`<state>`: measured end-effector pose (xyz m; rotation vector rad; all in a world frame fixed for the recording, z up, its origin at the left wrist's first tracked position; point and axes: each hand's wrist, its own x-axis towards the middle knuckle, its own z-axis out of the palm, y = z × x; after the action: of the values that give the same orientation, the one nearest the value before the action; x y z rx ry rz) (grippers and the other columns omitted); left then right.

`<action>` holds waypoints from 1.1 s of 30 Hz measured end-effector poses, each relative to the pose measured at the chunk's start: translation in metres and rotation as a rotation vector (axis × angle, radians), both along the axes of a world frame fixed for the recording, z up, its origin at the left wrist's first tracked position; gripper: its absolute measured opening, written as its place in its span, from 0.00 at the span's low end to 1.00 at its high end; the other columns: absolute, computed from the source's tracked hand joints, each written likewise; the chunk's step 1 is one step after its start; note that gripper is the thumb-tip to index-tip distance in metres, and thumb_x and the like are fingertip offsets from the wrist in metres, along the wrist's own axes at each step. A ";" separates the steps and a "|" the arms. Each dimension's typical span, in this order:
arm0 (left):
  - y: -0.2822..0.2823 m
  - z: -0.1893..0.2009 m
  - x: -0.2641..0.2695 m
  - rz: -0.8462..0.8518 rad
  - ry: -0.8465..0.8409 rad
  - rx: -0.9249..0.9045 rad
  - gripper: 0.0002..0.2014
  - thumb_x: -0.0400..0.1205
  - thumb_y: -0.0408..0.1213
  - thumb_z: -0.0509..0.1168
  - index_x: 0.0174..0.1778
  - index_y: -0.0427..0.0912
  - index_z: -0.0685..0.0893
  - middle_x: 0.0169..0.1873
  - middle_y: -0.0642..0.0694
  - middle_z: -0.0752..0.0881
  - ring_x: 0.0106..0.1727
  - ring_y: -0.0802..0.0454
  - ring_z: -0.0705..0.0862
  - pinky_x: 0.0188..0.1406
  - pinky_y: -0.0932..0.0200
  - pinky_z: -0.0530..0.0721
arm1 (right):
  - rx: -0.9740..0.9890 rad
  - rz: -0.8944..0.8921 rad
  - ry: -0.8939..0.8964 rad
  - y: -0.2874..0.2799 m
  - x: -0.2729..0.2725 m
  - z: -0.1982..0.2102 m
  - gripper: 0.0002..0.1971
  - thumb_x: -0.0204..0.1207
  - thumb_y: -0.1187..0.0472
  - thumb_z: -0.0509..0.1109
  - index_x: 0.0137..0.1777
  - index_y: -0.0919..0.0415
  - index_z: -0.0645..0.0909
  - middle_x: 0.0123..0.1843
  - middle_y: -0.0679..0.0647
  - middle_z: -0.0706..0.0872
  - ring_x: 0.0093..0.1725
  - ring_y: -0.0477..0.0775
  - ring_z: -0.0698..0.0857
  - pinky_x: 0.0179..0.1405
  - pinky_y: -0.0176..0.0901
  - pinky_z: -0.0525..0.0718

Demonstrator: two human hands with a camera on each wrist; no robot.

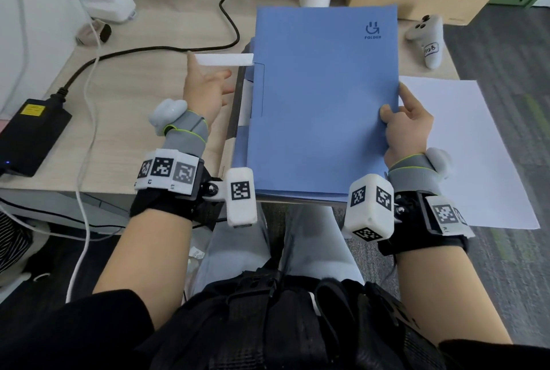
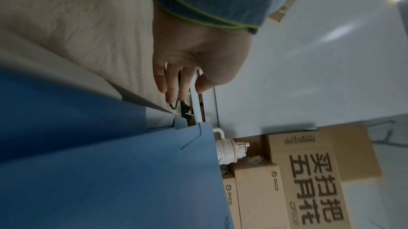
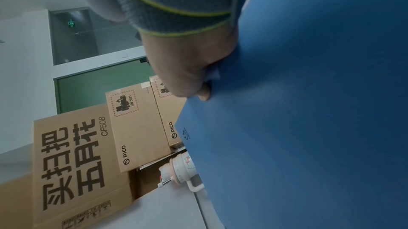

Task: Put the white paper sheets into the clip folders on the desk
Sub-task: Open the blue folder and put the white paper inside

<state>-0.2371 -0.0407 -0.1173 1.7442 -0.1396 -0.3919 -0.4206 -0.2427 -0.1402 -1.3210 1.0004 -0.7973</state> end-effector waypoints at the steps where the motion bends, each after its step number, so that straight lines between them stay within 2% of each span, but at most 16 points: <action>1: -0.001 -0.002 -0.002 -0.009 -0.030 0.038 0.31 0.84 0.31 0.52 0.83 0.47 0.49 0.58 0.48 0.81 0.51 0.53 0.83 0.50 0.59 0.82 | -0.003 -0.004 0.010 0.000 -0.001 -0.001 0.27 0.75 0.77 0.60 0.72 0.58 0.77 0.20 0.42 0.68 0.19 0.38 0.68 0.25 0.26 0.72; 3: -0.003 -0.004 -0.008 -0.037 -0.122 0.132 0.27 0.83 0.30 0.55 0.80 0.44 0.62 0.63 0.46 0.80 0.60 0.52 0.80 0.65 0.55 0.78 | -0.001 -0.012 0.024 0.000 -0.004 -0.003 0.27 0.75 0.77 0.60 0.72 0.57 0.77 0.26 0.48 0.69 0.19 0.38 0.69 0.26 0.25 0.73; 4: -0.004 -0.004 -0.010 -0.067 -0.166 0.176 0.23 0.83 0.30 0.56 0.76 0.43 0.69 0.64 0.45 0.80 0.62 0.51 0.79 0.67 0.58 0.76 | 0.004 -0.013 0.033 0.000 -0.005 -0.004 0.27 0.74 0.77 0.60 0.72 0.57 0.77 0.26 0.48 0.70 0.18 0.38 0.70 0.25 0.24 0.73; 6: -0.009 -0.003 -0.019 -0.148 -0.252 0.241 0.17 0.82 0.31 0.57 0.66 0.42 0.81 0.54 0.45 0.81 0.56 0.51 0.78 0.59 0.65 0.75 | 0.015 -0.009 0.050 0.000 -0.006 -0.005 0.27 0.74 0.77 0.59 0.71 0.56 0.78 0.20 0.43 0.73 0.18 0.38 0.70 0.23 0.24 0.73; 8: -0.015 -0.003 -0.029 -0.220 -0.311 0.273 0.13 0.79 0.36 0.58 0.52 0.49 0.86 0.48 0.42 0.80 0.51 0.45 0.77 0.55 0.61 0.75 | 0.017 -0.004 0.069 0.002 -0.009 -0.005 0.27 0.73 0.77 0.59 0.68 0.55 0.80 0.21 0.43 0.74 0.19 0.39 0.70 0.23 0.24 0.72; 11: -0.024 -0.006 -0.043 -0.309 -0.310 0.317 0.13 0.81 0.36 0.59 0.59 0.39 0.84 0.57 0.36 0.84 0.57 0.41 0.81 0.48 0.68 0.74 | 0.012 0.021 0.104 0.006 -0.011 -0.006 0.26 0.72 0.76 0.58 0.64 0.53 0.83 0.31 0.52 0.76 0.26 0.45 0.72 0.28 0.28 0.73; 13: -0.029 -0.010 -0.051 -0.376 -0.291 0.337 0.16 0.84 0.32 0.58 0.67 0.36 0.80 0.68 0.39 0.81 0.68 0.45 0.79 0.59 0.70 0.73 | 0.011 0.048 0.140 0.007 -0.014 -0.006 0.25 0.71 0.75 0.58 0.57 0.50 0.84 0.33 0.52 0.78 0.32 0.50 0.74 0.34 0.34 0.76; 15: -0.032 -0.013 -0.058 -0.427 -0.291 0.381 0.17 0.84 0.32 0.58 0.69 0.35 0.78 0.71 0.40 0.79 0.73 0.46 0.76 0.70 0.63 0.71 | 0.015 0.082 0.172 0.010 -0.019 -0.004 0.20 0.67 0.73 0.59 0.46 0.47 0.85 0.36 0.54 0.81 0.36 0.52 0.76 0.41 0.42 0.78; 17: -0.033 -0.015 -0.062 -0.446 -0.274 0.438 0.18 0.84 0.33 0.58 0.70 0.35 0.77 0.73 0.40 0.76 0.75 0.46 0.74 0.73 0.60 0.69 | 0.009 0.123 0.187 0.010 -0.022 -0.002 0.14 0.60 0.67 0.61 0.39 0.53 0.86 0.40 0.55 0.83 0.39 0.52 0.78 0.43 0.48 0.79; 20: -0.034 -0.017 -0.065 -0.490 -0.253 0.499 0.19 0.84 0.34 0.58 0.72 0.34 0.75 0.76 0.40 0.72 0.78 0.45 0.71 0.77 0.58 0.66 | -0.003 0.175 0.184 0.010 -0.028 0.003 0.19 0.54 0.63 0.62 0.43 0.74 0.82 0.39 0.57 0.81 0.39 0.53 0.75 0.42 0.50 0.76; 23: -0.034 -0.017 -0.067 -0.502 -0.262 0.542 0.20 0.84 0.35 0.58 0.72 0.34 0.75 0.78 0.41 0.68 0.79 0.46 0.69 0.79 0.56 0.64 | -0.040 0.241 0.163 0.010 -0.036 0.013 0.22 0.57 0.67 0.60 0.49 0.83 0.76 0.39 0.55 0.76 0.39 0.52 0.72 0.42 0.45 0.71; 25: -0.035 -0.017 -0.068 -0.507 -0.255 0.546 0.20 0.84 0.35 0.58 0.73 0.34 0.74 0.79 0.42 0.67 0.80 0.47 0.67 0.80 0.57 0.62 | -0.034 0.289 0.151 0.008 -0.042 0.018 0.11 0.68 0.74 0.59 0.44 0.76 0.82 0.37 0.51 0.81 0.34 0.49 0.78 0.38 0.37 0.76; 27: -0.036 -0.016 -0.069 -0.500 -0.253 0.544 0.20 0.84 0.35 0.58 0.72 0.34 0.74 0.80 0.42 0.66 0.81 0.48 0.66 0.80 0.58 0.60 | -0.031 0.322 0.133 0.006 -0.050 0.021 0.15 0.75 0.77 0.58 0.43 0.61 0.84 0.38 0.47 0.83 0.32 0.38 0.83 0.34 0.28 0.79; 30: -0.038 -0.015 -0.068 -0.482 -0.240 0.517 0.19 0.84 0.34 0.59 0.71 0.34 0.75 0.79 0.42 0.67 0.80 0.48 0.66 0.78 0.60 0.61 | -0.022 0.343 0.066 0.004 -0.059 0.026 0.14 0.78 0.71 0.58 0.52 0.57 0.84 0.45 0.47 0.86 0.45 0.45 0.84 0.47 0.36 0.79; 32: -0.038 -0.013 -0.068 -0.474 -0.214 0.485 0.15 0.84 0.33 0.58 0.65 0.34 0.80 0.75 0.41 0.73 0.77 0.47 0.71 0.73 0.61 0.68 | 0.029 0.343 -0.011 0.004 -0.062 0.028 0.16 0.81 0.70 0.55 0.60 0.59 0.82 0.50 0.49 0.88 0.43 0.49 0.85 0.44 0.39 0.80; 33: -0.037 -0.011 -0.069 -0.468 -0.198 0.465 0.11 0.84 0.31 0.57 0.58 0.36 0.82 0.66 0.40 0.79 0.70 0.46 0.75 0.64 0.65 0.72 | 0.045 0.338 -0.054 0.005 -0.063 0.029 0.17 0.82 0.69 0.55 0.62 0.58 0.81 0.51 0.49 0.88 0.42 0.49 0.85 0.42 0.38 0.80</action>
<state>-0.3058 -0.0780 -0.1279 2.2076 -0.6498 -0.6256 -0.4841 -0.2376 -0.1111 -1.3761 0.7222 -0.5460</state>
